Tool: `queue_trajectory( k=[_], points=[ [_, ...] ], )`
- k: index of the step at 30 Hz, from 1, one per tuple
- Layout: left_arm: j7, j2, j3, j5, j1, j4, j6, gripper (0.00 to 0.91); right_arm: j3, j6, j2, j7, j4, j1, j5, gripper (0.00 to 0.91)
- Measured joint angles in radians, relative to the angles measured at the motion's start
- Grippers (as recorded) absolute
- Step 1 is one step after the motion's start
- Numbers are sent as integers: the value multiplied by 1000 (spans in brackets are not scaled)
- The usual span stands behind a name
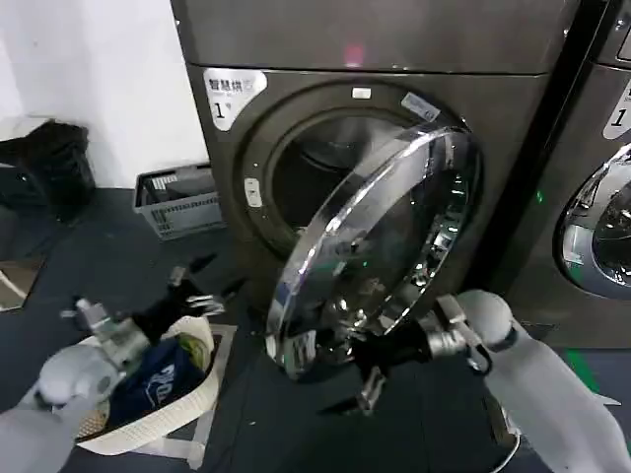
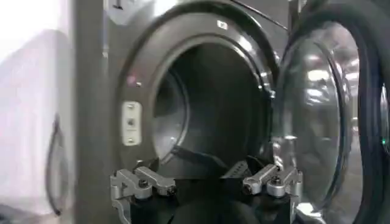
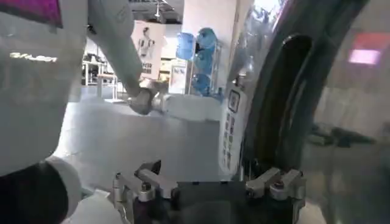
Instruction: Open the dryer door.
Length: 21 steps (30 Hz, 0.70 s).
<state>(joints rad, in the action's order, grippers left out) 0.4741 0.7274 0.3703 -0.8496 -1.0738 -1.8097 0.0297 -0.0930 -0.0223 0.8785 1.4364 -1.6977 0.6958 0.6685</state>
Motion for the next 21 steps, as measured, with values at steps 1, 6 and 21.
queue_trajectory(
  k=[1,6,21],
  points=[
    [4,0,-25,0,22,6,0,907,-21,4,-10,4,5,14,3,907],
    [20,15,-115,-15,111,32,-2,907,-147,15,-57,28,59,84,-10,907],
    [117,56,-391,-1,314,48,-6,907,-805,-1,-103,-32,226,333,12,907]
  ],
)
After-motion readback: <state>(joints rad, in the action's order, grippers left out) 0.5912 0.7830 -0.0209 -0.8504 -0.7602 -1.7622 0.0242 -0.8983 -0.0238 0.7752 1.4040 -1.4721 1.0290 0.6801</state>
